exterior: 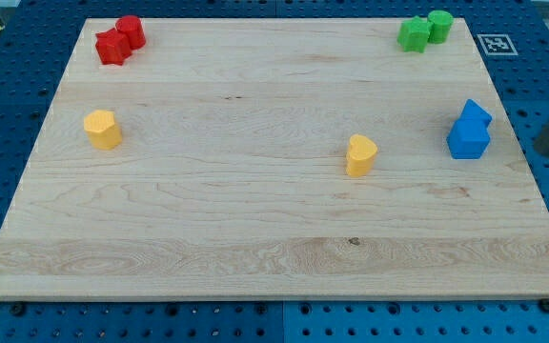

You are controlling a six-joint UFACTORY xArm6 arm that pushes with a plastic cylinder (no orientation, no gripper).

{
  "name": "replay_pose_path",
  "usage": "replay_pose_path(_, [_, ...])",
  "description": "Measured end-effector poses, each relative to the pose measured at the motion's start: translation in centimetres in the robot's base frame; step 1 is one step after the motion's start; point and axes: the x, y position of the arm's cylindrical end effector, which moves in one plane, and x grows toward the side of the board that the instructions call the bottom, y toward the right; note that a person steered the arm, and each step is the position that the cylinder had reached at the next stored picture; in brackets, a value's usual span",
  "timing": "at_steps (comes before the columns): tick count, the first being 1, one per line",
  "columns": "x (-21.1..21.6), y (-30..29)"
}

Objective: Push the heart slightly to the left

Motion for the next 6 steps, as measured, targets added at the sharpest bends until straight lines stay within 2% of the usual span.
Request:
replay_pose_path(1, [4.6, -1.9])
replay_pose_path(2, [4.7, -9.0])
replay_pose_path(3, [3.7, -14.6])
replay_pose_path(4, [1.2, -17.5])
replay_pose_path(6, [0.2, -19.9])
